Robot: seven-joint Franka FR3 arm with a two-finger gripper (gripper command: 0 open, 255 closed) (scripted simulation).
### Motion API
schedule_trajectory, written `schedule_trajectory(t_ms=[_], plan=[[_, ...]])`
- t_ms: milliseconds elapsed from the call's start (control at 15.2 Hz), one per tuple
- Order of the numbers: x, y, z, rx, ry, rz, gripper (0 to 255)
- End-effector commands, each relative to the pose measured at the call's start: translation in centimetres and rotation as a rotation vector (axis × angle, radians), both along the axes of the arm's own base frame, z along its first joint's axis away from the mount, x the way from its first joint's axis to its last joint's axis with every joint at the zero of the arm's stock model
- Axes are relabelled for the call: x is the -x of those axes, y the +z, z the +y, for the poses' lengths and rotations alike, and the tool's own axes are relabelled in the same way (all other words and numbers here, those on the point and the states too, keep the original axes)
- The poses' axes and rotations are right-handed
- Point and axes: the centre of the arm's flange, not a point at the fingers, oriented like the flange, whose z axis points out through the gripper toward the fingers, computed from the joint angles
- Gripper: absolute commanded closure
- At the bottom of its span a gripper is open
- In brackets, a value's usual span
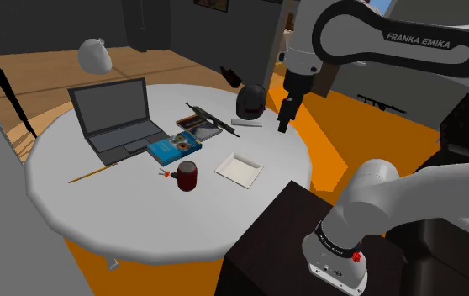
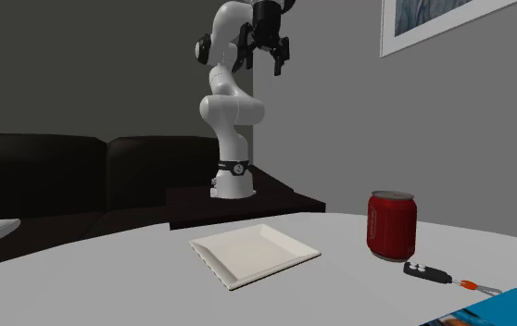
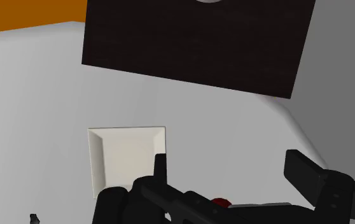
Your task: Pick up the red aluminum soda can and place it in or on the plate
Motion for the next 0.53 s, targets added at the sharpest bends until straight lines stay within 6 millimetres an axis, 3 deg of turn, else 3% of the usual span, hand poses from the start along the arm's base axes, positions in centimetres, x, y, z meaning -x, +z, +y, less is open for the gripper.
schedule_trajectory(t_ms=[0,462], plan=[[0.0,0.0,0.0,0.000,0.000,0.000,0],[-5.8,-6.5,2.8,-0.008,0.002,-0.006,0]])
